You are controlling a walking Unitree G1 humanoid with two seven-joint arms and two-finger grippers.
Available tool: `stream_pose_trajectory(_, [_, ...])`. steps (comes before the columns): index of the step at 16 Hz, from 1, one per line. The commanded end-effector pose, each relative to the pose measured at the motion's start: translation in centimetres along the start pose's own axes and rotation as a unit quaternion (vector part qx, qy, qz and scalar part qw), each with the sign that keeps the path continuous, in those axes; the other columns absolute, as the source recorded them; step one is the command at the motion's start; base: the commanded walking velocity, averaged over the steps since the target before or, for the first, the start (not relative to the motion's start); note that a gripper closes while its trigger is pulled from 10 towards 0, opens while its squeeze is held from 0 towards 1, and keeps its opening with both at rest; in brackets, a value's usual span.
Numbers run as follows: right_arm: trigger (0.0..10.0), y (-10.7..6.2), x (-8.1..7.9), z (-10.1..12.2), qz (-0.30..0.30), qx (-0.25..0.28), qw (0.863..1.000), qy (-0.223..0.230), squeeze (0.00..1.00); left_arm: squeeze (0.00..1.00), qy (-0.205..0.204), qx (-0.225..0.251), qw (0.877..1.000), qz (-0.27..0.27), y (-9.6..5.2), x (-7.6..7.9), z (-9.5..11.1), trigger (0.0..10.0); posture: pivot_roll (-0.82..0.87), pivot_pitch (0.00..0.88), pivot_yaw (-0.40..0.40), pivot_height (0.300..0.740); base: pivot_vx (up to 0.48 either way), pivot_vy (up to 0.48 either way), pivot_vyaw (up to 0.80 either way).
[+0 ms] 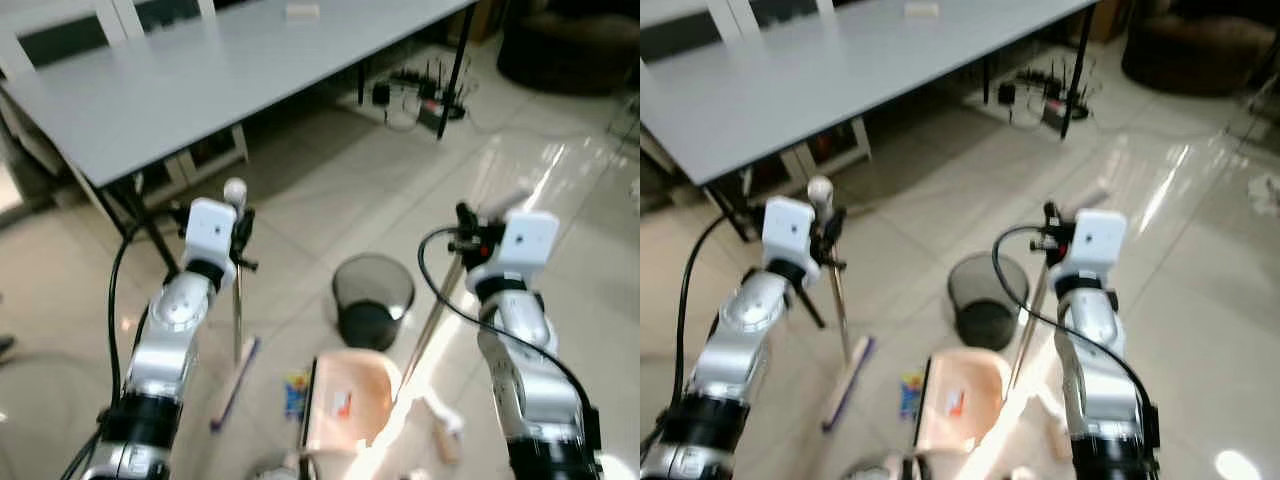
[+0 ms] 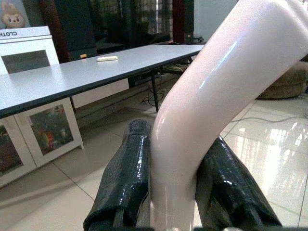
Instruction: Sweep floor
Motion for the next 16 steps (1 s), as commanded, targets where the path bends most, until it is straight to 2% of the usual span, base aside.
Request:
stream_pose_trajectory(1, [10.0,-0.01,0.47,0.42,-0.009,0.010,1.000,-0.001,0.00,0.00,0.013,0.023,1.000,0.004,0.17,-0.30,1.27,10.0,-0.01,0.067,0.074,0.740,0.000,0.409,0.00])
stream_pose_trajectory(3, [10.0,0.03,0.16,0.39,-0.005,0.011,1.000,0.000,0.00,0.00,0.013,0.021,1.000,0.006,0.19,-0.32,1.24,10.0,-0.01,0.068,0.073,0.740,0.000,0.411,-0.27])
stream_pose_trajectory(8, [10.0,-0.03,0.99,0.65,-0.013,0.016,1.000,-0.005,0.00,0.00,0.010,0.021,1.000,0.004,0.20,-0.06,1.15,10.0,-0.02,0.070,0.070,0.740,0.000,0.406,-0.80])
stream_pose_trajectory(13, [10.0,0.09,0.85,0.64,-0.010,0.015,1.000,-0.003,0.00,0.00,0.008,0.019,1.000,0.007,-0.01,-0.02,1.02,10.0,-0.01,0.071,0.066,0.740,0.000,0.408,-0.80])
stream_pose_trajectory(14, [10.0,0.13,0.90,0.64,-0.011,0.015,1.000,-0.004,0.00,0.00,0.009,0.019,1.000,0.010,-0.04,-0.06,1.08,10.0,-0.01,0.072,0.067,0.740,0.000,0.000,-0.80])
stream_pose_trajectory(16, [10.0,0.27,0.89,0.61,-0.008,0.011,1.000,-0.023,0.00,0.00,0.032,0.023,0.999,0.005,-0.20,0.33,1.31,10.0,-0.01,0.073,0.064,0.740,0.000,-0.480,0.00])
Point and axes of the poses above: a point about 5 cm out from each wrist's last joint towards the gripper, its own y axis pointing out of the wrist towards the gripper, its own z axis along the axis of the wrist's last joint, x = y × z, the point moved 6 cm from there along y, pointing out of the wrist towards the gripper, and after that the axes turned 11 degrees about y, right-handed, at the moved point
